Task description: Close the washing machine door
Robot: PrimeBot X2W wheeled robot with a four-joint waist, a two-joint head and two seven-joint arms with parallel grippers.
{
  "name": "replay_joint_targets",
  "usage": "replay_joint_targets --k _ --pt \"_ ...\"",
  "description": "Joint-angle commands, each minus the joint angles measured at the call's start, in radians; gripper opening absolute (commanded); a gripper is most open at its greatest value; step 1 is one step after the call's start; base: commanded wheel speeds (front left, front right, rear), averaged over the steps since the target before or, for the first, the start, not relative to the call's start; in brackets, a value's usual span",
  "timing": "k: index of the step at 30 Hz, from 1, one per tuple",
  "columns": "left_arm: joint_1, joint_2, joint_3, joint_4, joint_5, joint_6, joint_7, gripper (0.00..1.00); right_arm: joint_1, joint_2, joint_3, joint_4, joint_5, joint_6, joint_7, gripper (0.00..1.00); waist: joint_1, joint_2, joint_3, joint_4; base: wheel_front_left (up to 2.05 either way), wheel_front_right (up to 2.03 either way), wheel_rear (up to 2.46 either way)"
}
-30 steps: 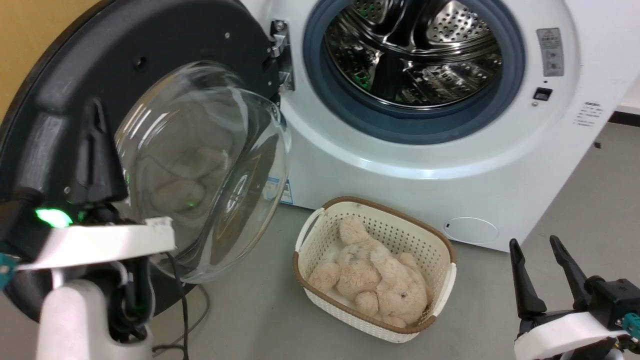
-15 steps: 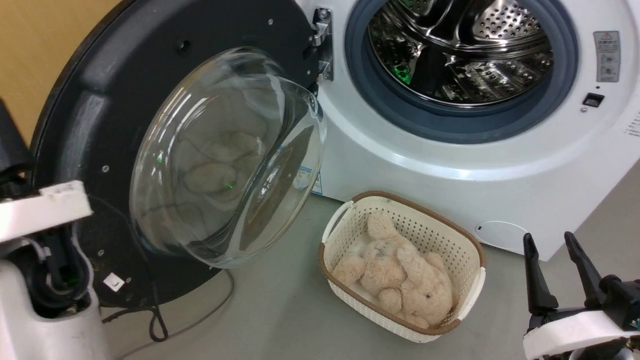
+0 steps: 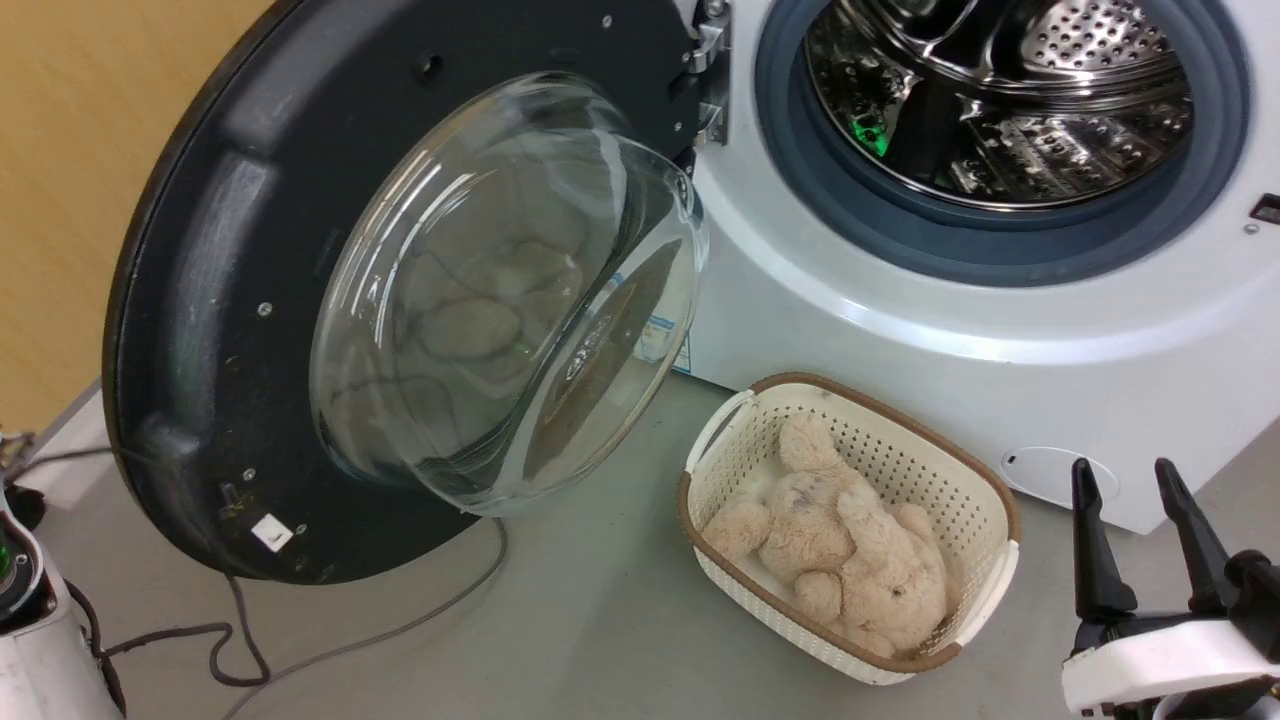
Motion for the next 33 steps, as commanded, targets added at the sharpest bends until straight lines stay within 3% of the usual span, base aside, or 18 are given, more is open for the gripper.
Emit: replay_joint_targets --k 1,9,17,33 --pt "-0.023 0.001 0.020 0.028 -0.050 0.003 0.022 0.00 -0.023 0.003 -0.006 0.003 0.008 0.001 -0.010 1.00 0.0000 0.0000 0.003 0.008 0.00 0.00 0.00" --pt "-0.016 0.011 0.084 0.194 -0.248 -0.024 0.172 0.00 -0.031 0.003 -0.017 -0.003 0.014 0.001 -0.027 1.00 0.0000 0.0000 0.016 0.026 0.00 0.00 0.00" --pt "0.018 0.014 0.089 0.301 -0.373 -0.072 0.315 0.00 -0.034 0.003 -0.029 -0.008 0.022 0.001 -0.044 1.00 0.0000 0.0000 0.026 0.032 0.00 0.00 0.00" --pt "0.167 -0.052 -0.015 0.159 -0.590 -0.093 0.545 0.00 -0.038 0.004 -0.057 -0.010 0.050 0.001 -0.075 1.00 0.0000 0.0000 0.035 0.077 0.00 0.00 0.00"
